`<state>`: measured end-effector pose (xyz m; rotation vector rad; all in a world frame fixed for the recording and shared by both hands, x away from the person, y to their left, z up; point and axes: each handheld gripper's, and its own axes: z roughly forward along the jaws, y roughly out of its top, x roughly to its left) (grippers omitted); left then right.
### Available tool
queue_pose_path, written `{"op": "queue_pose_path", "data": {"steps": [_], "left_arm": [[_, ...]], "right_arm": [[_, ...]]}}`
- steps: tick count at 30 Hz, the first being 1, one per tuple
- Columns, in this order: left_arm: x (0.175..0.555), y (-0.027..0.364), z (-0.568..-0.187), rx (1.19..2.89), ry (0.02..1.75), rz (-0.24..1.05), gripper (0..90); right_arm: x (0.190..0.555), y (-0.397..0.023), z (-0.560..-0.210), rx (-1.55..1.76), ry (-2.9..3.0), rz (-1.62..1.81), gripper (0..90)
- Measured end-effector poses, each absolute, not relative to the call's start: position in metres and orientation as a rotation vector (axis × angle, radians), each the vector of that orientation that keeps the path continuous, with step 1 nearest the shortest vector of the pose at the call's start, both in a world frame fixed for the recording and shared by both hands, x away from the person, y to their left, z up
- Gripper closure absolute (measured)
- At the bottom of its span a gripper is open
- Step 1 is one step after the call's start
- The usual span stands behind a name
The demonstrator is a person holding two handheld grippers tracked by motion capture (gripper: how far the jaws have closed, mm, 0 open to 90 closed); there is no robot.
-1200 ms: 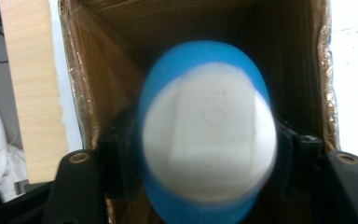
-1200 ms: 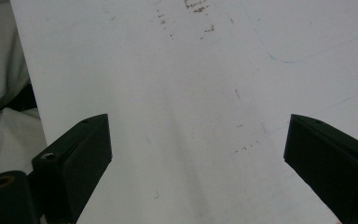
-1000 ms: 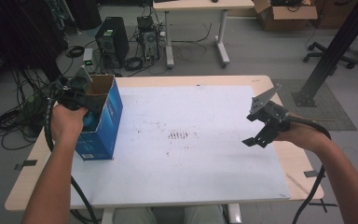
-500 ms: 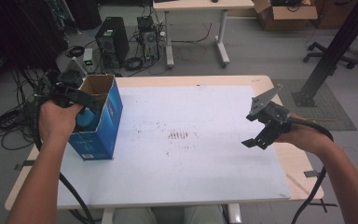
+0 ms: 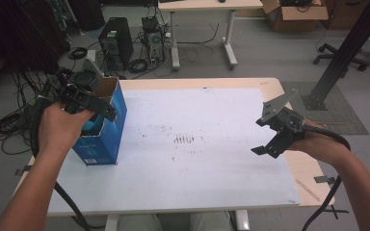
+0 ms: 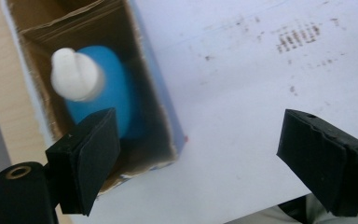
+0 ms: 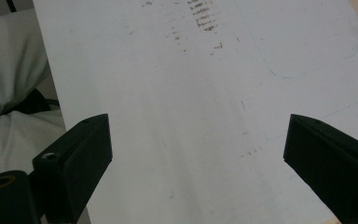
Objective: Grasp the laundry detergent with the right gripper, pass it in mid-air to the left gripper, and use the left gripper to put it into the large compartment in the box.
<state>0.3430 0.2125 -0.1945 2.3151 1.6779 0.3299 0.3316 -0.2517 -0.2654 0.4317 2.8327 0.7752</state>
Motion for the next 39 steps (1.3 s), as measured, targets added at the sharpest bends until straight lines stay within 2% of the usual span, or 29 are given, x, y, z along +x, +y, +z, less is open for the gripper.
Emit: {"op": "queue_pose_path", "data": {"steps": [22,39], "left_arm": [[0.335,0.157,-0.192,2.481,1.430,0.301,6.8],[0.338,0.118,-0.197,2.593,1.226,0.312,6.6]], "right_arm": [[0.329,-0.253,-0.264,0.440,2.838,0.770,7.4],[0.331,-0.256,-0.267,0.477,2.845,0.763,7.1]]}}
